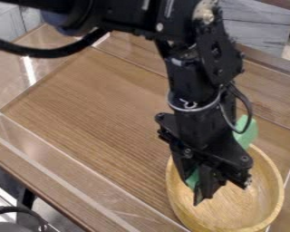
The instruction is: Put the green block in the brown bowl
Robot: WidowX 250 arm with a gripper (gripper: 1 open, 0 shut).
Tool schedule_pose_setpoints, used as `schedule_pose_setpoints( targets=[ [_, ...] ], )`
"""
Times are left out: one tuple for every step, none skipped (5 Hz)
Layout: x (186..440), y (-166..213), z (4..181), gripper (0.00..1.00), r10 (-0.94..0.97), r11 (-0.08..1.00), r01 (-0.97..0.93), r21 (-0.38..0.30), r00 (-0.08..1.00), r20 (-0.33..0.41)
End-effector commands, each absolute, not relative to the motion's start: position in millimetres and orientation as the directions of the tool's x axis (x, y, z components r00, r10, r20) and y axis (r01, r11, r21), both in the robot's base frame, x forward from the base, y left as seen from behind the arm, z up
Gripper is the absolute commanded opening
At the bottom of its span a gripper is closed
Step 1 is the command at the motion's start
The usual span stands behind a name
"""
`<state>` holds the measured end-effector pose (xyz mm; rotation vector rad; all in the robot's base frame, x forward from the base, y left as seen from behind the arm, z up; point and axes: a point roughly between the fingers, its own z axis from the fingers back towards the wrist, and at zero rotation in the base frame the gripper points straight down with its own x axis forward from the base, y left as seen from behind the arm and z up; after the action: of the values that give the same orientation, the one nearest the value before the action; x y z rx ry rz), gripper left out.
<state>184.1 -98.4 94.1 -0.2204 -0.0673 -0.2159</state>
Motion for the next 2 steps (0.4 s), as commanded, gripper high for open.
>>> schedule_pose_setpoints(
  targets=[
    [192.0,-99.3,101.0,0.00,-0.183,0.952,0.207,-0.228,0.976,0.121],
    [192.9,-99.4,99.4,0.00,-0.172,0.951,0.195,-0.239,0.978,0.114]
  ],
)
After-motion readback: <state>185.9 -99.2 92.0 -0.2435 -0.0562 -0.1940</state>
